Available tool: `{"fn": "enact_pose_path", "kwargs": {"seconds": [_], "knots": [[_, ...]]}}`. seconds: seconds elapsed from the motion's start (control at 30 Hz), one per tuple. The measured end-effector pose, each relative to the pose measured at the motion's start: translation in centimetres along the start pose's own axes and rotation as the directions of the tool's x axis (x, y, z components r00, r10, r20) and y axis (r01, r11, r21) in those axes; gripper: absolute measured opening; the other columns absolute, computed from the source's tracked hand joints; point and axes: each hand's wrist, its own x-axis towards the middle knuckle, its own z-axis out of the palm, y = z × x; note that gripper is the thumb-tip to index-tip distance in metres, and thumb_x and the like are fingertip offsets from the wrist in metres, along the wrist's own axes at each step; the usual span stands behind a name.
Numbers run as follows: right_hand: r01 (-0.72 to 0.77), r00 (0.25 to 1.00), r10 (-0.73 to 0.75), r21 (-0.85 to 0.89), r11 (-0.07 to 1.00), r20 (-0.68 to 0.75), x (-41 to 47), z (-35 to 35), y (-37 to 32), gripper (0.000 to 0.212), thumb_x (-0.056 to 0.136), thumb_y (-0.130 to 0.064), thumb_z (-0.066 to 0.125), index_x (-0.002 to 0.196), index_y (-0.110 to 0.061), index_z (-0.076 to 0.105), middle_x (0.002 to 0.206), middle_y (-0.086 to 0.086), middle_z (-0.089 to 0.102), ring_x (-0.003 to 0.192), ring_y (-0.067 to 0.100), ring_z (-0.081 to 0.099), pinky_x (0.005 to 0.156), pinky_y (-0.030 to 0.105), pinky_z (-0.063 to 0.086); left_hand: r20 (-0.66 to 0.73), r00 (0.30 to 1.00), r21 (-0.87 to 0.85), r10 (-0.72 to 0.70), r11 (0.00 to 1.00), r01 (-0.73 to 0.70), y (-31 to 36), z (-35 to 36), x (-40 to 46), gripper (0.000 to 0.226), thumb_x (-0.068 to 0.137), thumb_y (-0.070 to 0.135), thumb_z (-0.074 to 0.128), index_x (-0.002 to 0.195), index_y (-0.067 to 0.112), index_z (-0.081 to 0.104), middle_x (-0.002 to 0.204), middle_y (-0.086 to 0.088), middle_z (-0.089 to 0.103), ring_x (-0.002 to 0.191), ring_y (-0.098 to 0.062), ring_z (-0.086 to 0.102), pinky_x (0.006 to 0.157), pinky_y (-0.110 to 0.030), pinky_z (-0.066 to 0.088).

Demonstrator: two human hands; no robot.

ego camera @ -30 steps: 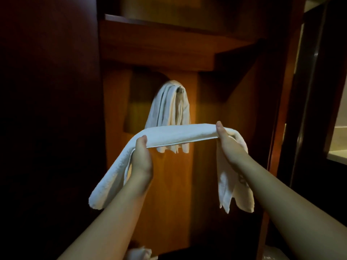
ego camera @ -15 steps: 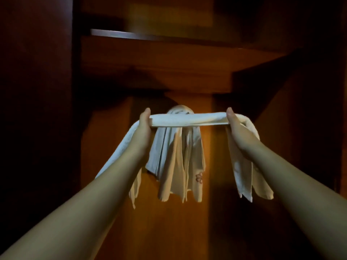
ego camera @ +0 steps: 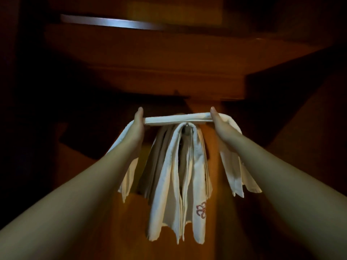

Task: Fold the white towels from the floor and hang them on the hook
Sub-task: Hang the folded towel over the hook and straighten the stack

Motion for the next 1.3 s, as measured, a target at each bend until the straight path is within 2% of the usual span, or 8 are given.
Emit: {"fn": "enact_pose_path", "kwargs": {"seconds": [0.23,0.43,0.57,0.7,0.83,1.0,1.13,1.3], "knots": [[0.047,0.997,-0.056,0.145,0.988,0.061,0.3,1.7,3.0,0.090,0.081,-0.089,0.034,0.140,-0.025,0.058,0.140,0.009,0.059,0.130,0.027,0.055,0.114,0.047,0.039,0.110,0.993,-0.034,-0.041,0.998,0.045,-3.9,-0.5,-0.4,0.067,0.101,0.064,0.031,0.081,0.026,0.082,0.084,0.001,0.079,0.077,-0.006,0.074,0.056,-0.016,0.054],[-0.049,0.951,0.153,0.357,0.933,-0.268,1.0,1.4,4.4,0.080,0.083,-0.082,0.042,0.134,-0.023,0.061,0.131,0.006,0.065,0.120,0.023,0.060,0.097,0.032,0.047,0.170,0.983,-0.123,-0.067,0.988,0.089,-4.1,0.7,-1.0,0.069,0.096,0.073,0.030,0.083,0.030,0.083,0.092,-0.006,0.079,0.083,-0.014,0.076,0.055,-0.019,0.057],[-0.194,0.968,0.238,0.365,0.911,-0.080,-0.1,2.1,6.1,0.091,0.082,-0.086,0.033,0.138,-0.018,0.050,0.127,0.012,0.062,0.117,0.030,0.058,0.108,0.047,0.041,0.223,0.972,-0.108,-0.070,0.989,0.096,-5.7,0.5,-2.0,0.074,0.094,0.078,0.024,0.091,0.032,0.082,0.100,-0.005,0.078,0.091,-0.013,0.075,0.061,-0.019,0.058],[-0.155,0.987,0.140,0.232,0.960,0.080,-3.6,2.8,8.3,0.092,0.066,-0.097,0.022,0.117,-0.029,0.058,0.099,-0.003,0.065,0.087,0.013,0.058,0.084,0.038,0.043,0.166,0.979,-0.012,-0.121,0.992,0.125,-8.1,0.4,-4.1,0.080,0.083,0.088,0.024,0.110,0.028,0.071,0.099,-0.003,0.078,0.091,-0.013,0.075,0.064,-0.021,0.058],[-0.106,0.969,0.077,0.111,0.988,0.235,-6.3,3.6,10.3,0.097,0.074,-0.088,0.015,0.148,-0.031,0.044,0.143,0.004,0.052,0.125,0.021,0.052,0.104,0.042,0.036,0.085,0.970,0.136,-0.228,0.967,0.216,-9.6,0.2,-6.9,0.087,0.067,0.093,0.021,0.112,0.028,0.057,0.094,0.003,0.074,0.091,-0.012,0.068,0.074,-0.025,0.050],[-0.100,0.945,0.078,0.051,0.994,0.318,-10.1,4.6,11.1,0.086,0.087,-0.080,0.022,0.145,-0.020,0.046,0.132,0.013,0.061,0.118,0.027,0.062,0.106,0.051,0.048,0.109,0.939,0.282,-0.326,0.916,0.286,-11.9,-1.0,-11.0,0.095,0.040,0.111,0.024,0.096,0.042,0.059,0.095,0.000,0.074,0.097,-0.021,0.069,0.084,-0.039,0.055],[-0.127,0.950,0.133,-0.038,0.991,0.281,-13.5,4.7,11.3,0.076,0.091,-0.076,0.022,0.142,-0.025,0.047,0.108,-0.011,0.062,0.088,-0.002,0.059,0.074,0.015,0.049,-0.012,0.905,0.380,-0.426,0.835,0.398,-12.6,-1.2,-13.6,0.095,0.078,0.089,0.015,0.136,0.022,0.050,0.138,-0.017,0.056,0.124,-0.037,0.054,0.107,-0.058,0.042],[-0.203,0.926,0.231,-0.123,0.971,0.299,-19.5,4.2,11.2,0.059,0.095,-0.071,0.027,0.130,-0.033,0.055,0.133,0.000,0.063,0.116,0.017,0.063,0.108,0.044,0.045,-0.057,0.853,0.601,-0.519,0.665,0.444,-13.5,-5.3,-17.9,0.071,0.099,0.067,0.025,0.152,0.021,0.037,0.142,-0.016,0.051,0.127,-0.031,0.051,0.106,-0.049,0.043]]}}
